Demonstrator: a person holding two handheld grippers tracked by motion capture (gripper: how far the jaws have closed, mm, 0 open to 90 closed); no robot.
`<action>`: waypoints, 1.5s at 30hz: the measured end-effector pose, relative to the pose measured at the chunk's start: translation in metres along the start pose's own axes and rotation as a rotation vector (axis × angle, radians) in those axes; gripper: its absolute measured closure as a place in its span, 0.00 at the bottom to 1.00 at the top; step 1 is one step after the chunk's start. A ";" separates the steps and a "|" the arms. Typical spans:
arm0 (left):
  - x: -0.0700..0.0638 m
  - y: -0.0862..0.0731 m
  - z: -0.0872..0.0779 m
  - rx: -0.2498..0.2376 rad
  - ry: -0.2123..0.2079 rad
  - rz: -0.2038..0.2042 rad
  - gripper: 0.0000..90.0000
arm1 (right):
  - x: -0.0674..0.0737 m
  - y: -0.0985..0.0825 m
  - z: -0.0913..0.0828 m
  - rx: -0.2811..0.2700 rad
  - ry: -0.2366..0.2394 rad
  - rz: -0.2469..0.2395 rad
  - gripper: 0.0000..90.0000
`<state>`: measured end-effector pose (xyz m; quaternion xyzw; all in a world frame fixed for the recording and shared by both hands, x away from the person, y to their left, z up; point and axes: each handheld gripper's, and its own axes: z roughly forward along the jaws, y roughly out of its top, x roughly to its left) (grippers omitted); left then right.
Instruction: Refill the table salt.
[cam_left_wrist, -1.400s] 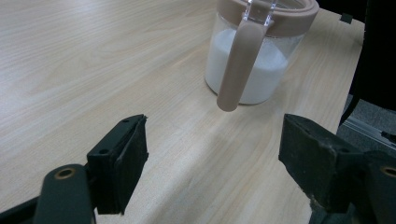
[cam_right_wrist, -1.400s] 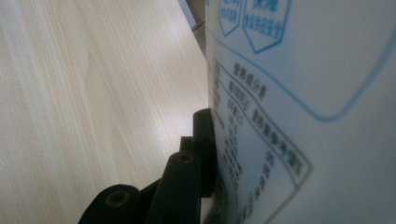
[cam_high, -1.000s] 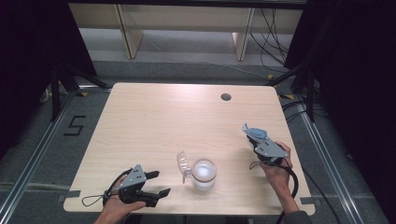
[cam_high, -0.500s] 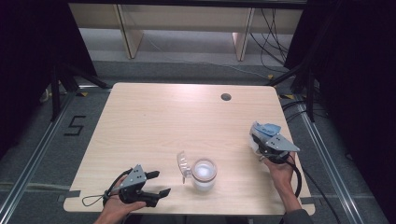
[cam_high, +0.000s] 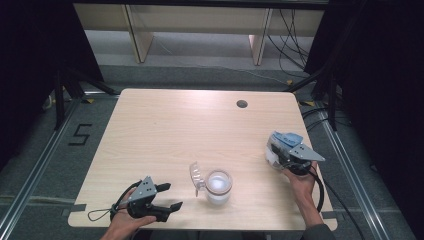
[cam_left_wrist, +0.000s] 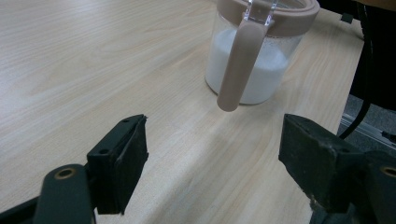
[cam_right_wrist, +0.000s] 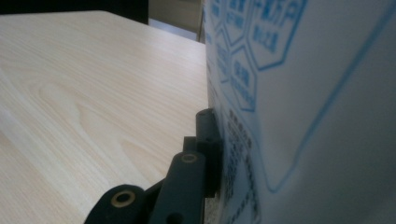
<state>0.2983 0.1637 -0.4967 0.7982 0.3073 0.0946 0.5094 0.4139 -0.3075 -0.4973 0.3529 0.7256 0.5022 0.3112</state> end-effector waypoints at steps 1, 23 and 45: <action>0.000 0.000 0.000 -0.002 0.000 0.000 0.26 | -0.001 0.000 0.000 0.005 0.008 -0.001 0.97; 0.000 0.000 0.000 -0.002 -0.001 -0.005 0.26 | 0.000 0.001 -0.006 -0.005 -0.060 0.011 0.59; 0.001 0.001 -0.001 0.006 0.003 0.003 0.26 | 0.016 0.010 -0.045 0.000 -0.143 0.135 0.28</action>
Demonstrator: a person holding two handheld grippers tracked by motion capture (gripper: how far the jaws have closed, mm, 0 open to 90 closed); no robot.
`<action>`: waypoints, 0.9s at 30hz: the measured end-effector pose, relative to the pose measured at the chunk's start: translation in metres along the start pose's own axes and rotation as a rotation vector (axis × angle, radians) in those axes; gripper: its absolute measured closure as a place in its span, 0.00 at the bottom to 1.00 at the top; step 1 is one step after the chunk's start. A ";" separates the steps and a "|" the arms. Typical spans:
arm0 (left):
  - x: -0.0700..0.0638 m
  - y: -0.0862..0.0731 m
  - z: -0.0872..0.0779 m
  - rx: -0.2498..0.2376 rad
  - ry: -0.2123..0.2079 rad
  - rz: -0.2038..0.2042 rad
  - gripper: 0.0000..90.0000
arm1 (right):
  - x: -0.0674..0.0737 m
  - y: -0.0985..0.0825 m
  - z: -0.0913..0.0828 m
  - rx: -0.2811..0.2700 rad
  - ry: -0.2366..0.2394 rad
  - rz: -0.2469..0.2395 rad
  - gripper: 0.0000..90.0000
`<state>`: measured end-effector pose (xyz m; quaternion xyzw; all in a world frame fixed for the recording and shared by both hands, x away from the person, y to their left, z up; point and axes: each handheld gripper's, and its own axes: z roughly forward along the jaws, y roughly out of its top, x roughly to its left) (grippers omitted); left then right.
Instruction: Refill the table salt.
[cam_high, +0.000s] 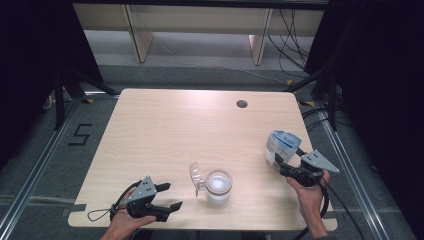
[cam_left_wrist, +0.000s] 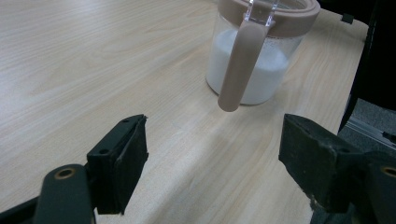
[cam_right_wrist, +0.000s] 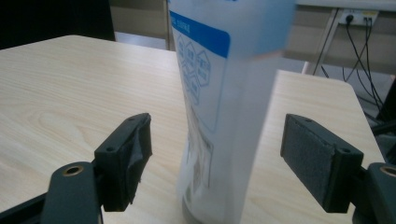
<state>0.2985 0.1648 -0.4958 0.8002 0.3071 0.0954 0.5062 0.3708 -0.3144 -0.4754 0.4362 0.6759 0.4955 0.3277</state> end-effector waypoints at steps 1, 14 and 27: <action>0.000 0.000 0.000 -0.001 0.000 -0.001 0.26 | -0.001 0.000 -0.005 0.018 0.009 0.004 0.27; 0.002 0.001 0.001 -0.002 0.000 0.014 0.26 | 0.018 -0.002 -0.033 0.041 -0.012 0.045 0.21; 0.003 0.002 0.004 -0.004 -0.007 0.014 0.26 | 0.040 -0.009 -0.046 0.108 0.031 0.001 0.19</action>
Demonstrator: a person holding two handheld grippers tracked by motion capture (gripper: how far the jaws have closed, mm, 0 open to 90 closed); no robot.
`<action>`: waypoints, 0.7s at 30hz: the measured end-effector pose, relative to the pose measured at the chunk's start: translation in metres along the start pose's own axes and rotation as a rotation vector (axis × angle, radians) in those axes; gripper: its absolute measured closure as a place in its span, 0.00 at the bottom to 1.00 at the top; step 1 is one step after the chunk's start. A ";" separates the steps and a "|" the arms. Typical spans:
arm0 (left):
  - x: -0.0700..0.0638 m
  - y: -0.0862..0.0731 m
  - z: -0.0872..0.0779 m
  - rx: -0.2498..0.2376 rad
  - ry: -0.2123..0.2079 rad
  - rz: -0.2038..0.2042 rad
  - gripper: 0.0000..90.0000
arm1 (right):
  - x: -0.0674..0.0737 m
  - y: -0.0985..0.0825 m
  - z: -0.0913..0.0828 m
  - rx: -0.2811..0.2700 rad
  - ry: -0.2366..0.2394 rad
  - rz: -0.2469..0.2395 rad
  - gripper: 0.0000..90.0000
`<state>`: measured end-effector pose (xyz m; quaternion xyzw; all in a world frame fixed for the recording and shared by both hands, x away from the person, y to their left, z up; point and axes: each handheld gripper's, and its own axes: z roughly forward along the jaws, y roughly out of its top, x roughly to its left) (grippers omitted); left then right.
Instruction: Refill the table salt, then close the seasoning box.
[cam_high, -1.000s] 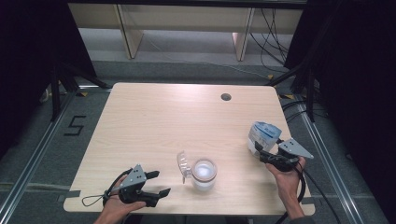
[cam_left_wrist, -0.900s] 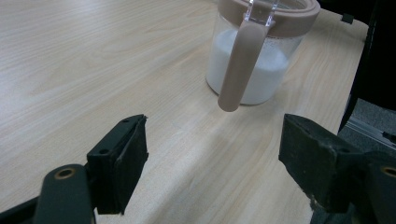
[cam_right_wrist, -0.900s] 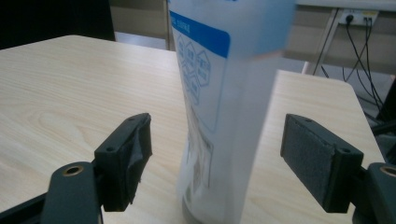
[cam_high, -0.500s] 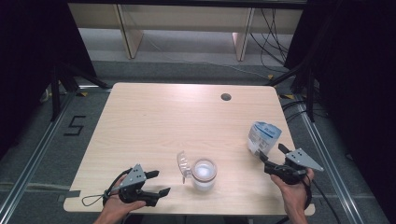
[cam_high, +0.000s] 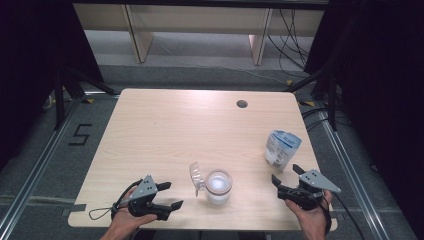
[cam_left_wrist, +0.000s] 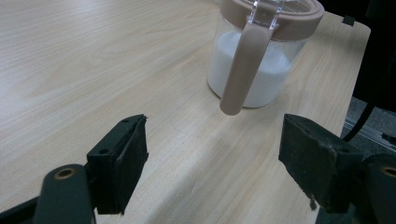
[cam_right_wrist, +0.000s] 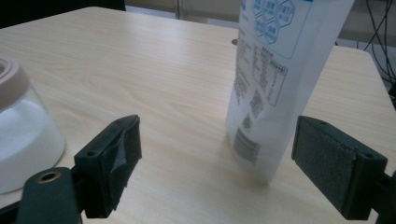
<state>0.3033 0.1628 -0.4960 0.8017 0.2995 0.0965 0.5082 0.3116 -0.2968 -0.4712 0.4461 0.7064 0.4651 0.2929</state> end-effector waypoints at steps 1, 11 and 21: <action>0.000 0.000 0.000 0.001 0.001 0.002 0.26 | 0.002 -0.001 0.000 -0.002 0.003 0.008 0.19; 0.000 0.001 0.002 0.000 -0.006 0.005 0.26 | 0.015 -0.011 -0.009 0.068 0.058 -0.034 0.18; -0.001 0.001 0.001 -0.002 0.009 -0.019 0.26 | 0.023 -0.018 -0.013 0.138 0.109 -0.034 0.18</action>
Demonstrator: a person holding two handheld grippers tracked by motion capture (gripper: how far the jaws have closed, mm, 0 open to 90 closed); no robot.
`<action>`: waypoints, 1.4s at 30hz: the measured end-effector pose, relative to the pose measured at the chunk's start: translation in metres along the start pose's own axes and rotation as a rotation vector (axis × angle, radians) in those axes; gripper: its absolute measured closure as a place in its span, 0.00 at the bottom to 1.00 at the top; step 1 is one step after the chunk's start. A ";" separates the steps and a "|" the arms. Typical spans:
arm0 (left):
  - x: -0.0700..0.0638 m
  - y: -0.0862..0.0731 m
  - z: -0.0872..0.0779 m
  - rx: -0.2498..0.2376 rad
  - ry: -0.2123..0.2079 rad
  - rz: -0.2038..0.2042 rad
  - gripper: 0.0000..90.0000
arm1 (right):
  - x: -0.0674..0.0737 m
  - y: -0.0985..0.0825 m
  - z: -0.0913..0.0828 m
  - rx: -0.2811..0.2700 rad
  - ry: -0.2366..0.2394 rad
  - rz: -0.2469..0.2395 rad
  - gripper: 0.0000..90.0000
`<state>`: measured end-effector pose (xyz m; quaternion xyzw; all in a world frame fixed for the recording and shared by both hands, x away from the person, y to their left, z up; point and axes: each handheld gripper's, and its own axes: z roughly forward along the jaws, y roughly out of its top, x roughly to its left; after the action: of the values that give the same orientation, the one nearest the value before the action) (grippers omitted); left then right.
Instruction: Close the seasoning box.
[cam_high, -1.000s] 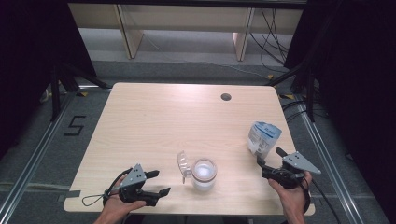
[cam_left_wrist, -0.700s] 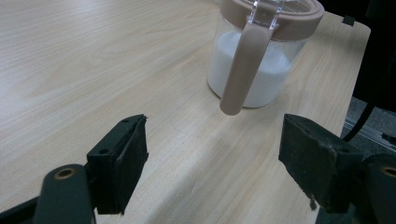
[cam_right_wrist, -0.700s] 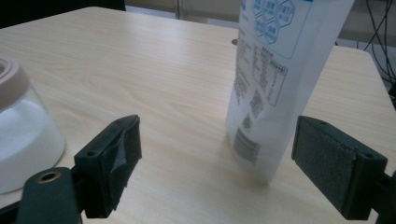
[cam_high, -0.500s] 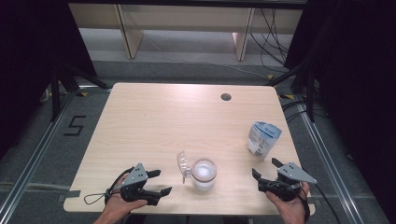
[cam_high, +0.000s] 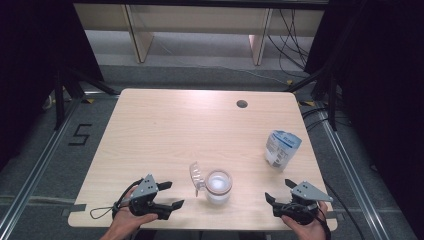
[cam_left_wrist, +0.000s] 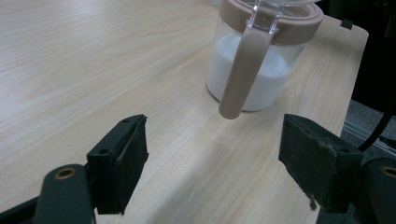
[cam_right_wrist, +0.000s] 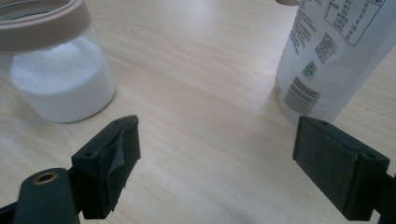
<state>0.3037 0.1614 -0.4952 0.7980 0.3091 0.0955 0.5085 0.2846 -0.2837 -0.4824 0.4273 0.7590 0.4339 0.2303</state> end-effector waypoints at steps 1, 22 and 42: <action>0.001 0.000 0.000 -0.004 -0.003 0.004 0.26 | 0.000 -0.001 0.000 0.002 0.007 -0.006 0.18; -0.006 0.028 -0.013 -0.146 0.017 -0.047 0.87 | 0.009 -0.003 -0.001 0.039 0.031 -0.032 0.18; -0.028 0.053 0.001 -0.141 -0.049 0.032 0.99 | 0.012 -0.002 0.000 0.037 0.028 -0.077 0.19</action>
<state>0.3027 0.1287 -0.4454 0.7670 0.2765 0.1057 0.5693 0.2775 -0.2742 -0.4840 0.3959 0.7859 0.4168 0.2280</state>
